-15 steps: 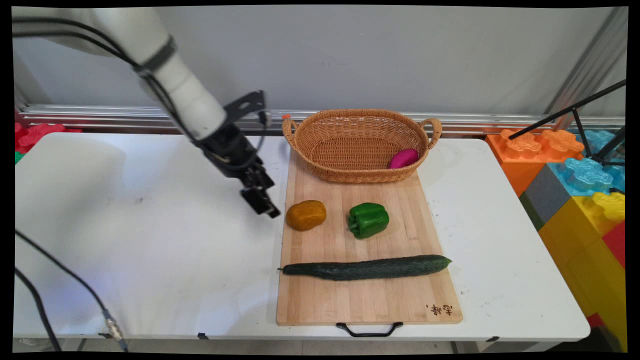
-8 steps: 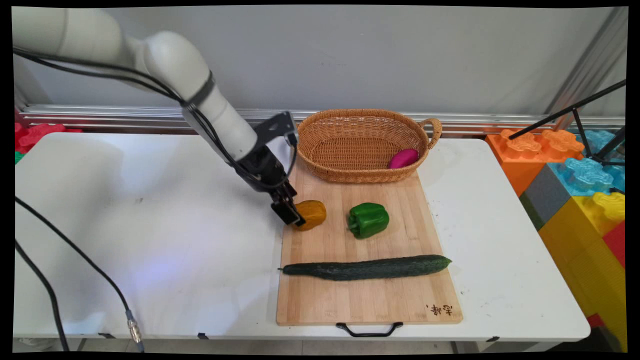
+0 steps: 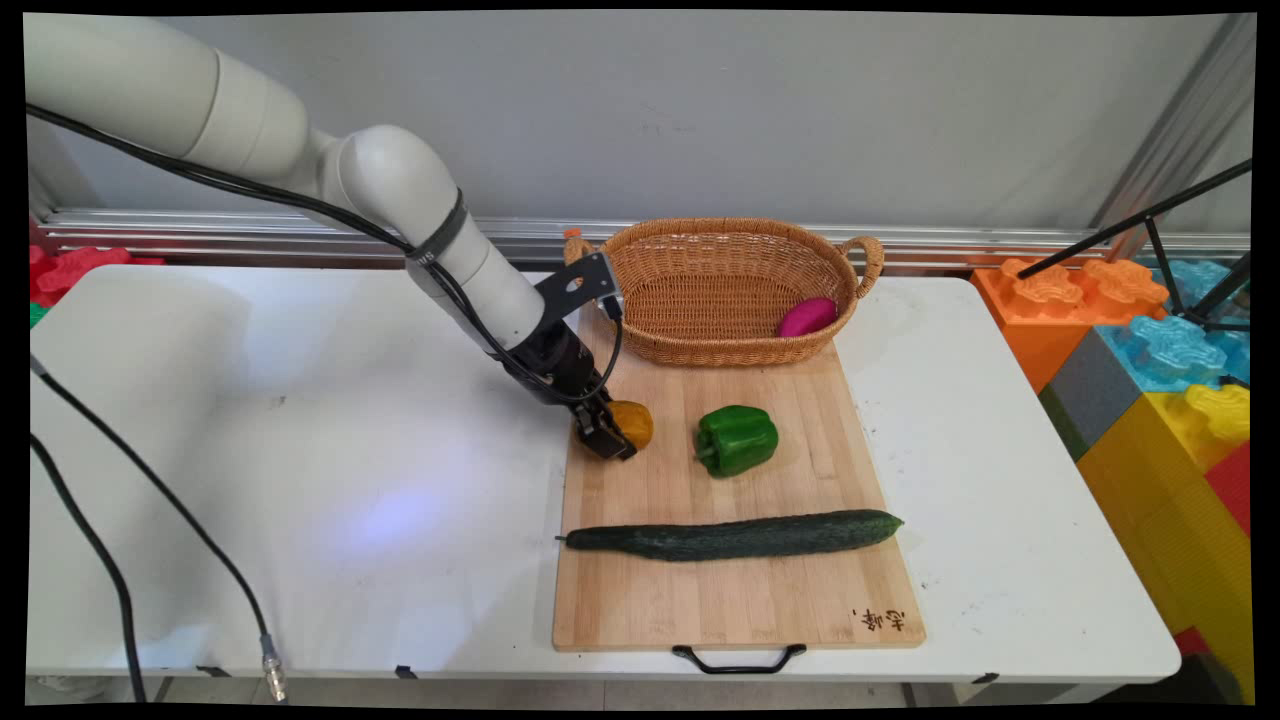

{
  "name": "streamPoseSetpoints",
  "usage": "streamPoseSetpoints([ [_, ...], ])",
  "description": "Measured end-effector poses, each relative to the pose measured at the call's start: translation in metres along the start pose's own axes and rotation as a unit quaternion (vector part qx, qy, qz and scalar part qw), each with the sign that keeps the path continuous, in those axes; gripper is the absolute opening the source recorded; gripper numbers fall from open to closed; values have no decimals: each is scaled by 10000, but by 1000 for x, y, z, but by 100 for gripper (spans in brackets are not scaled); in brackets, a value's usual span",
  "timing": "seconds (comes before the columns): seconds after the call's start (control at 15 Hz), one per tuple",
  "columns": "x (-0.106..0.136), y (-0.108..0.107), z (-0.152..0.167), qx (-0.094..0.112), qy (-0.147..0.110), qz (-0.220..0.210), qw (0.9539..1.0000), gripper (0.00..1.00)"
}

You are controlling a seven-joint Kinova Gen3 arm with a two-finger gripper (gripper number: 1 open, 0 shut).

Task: Place the picked object in the vegetable basket

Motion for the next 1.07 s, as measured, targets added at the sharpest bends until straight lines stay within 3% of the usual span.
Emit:
streamPoseSetpoints([
  [0.2,6,3,0,15,8,21,10000,0],
  [0.53,41,18,-28,89,40,37,9999,0],
  [0.8,88,29,-59,342,179,51,9992,0],
  [1.07,129,20,-79,724,408,125,9965,0],
])
